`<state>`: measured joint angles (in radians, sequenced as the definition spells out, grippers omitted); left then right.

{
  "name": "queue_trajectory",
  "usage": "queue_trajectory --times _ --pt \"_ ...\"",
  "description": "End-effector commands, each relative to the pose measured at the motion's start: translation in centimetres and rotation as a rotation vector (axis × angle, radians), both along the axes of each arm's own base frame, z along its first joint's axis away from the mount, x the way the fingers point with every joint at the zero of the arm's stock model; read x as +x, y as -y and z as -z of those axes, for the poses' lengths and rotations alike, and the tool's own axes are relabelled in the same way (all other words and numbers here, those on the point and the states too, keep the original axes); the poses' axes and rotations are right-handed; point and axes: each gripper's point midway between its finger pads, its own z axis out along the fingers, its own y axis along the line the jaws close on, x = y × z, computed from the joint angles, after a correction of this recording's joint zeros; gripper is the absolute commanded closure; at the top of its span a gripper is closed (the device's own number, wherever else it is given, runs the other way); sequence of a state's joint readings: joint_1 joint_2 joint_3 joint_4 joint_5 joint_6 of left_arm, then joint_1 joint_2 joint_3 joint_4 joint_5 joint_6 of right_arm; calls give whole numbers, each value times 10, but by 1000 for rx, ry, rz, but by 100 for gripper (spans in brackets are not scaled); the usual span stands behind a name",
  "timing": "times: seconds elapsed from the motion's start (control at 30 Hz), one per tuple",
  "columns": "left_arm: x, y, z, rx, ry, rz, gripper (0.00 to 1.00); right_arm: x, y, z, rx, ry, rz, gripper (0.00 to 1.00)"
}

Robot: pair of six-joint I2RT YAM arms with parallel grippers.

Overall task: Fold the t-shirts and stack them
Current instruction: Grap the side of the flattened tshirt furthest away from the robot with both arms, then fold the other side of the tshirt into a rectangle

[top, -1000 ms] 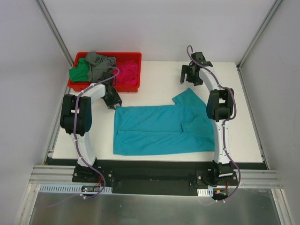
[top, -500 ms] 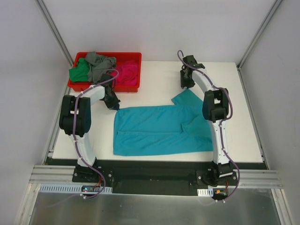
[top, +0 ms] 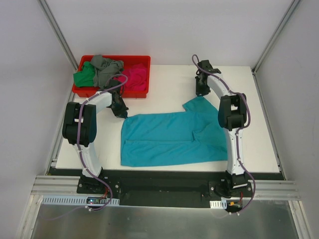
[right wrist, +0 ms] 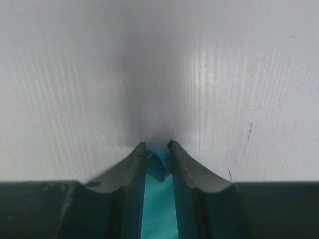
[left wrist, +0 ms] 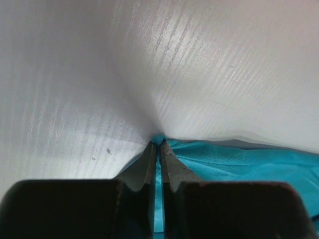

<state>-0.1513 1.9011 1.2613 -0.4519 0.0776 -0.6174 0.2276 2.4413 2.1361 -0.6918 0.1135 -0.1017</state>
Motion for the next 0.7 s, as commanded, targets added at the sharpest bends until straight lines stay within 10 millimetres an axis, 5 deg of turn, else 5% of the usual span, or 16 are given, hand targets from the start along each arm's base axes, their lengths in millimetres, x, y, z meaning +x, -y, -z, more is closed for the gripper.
queue_trajectory --times 0.0,0.17,0.33,0.43,0.67 --pt "-2 6 -16 -15 34 30 100 -11 16 -22 -13 -9 46 73" --pt "0 7 -22 -18 51 37 100 -5 4 -28 53 15 -21 99" --pt "0 11 -41 -22 104 58 100 -8 -3 -72 100 110 -36 99" --pt "-10 17 -50 -21 130 86 100 -28 0 -94 81 162 -44 99" --pt "-47 16 -53 0 147 99 100 -108 19 -90 40 107 -3 99"
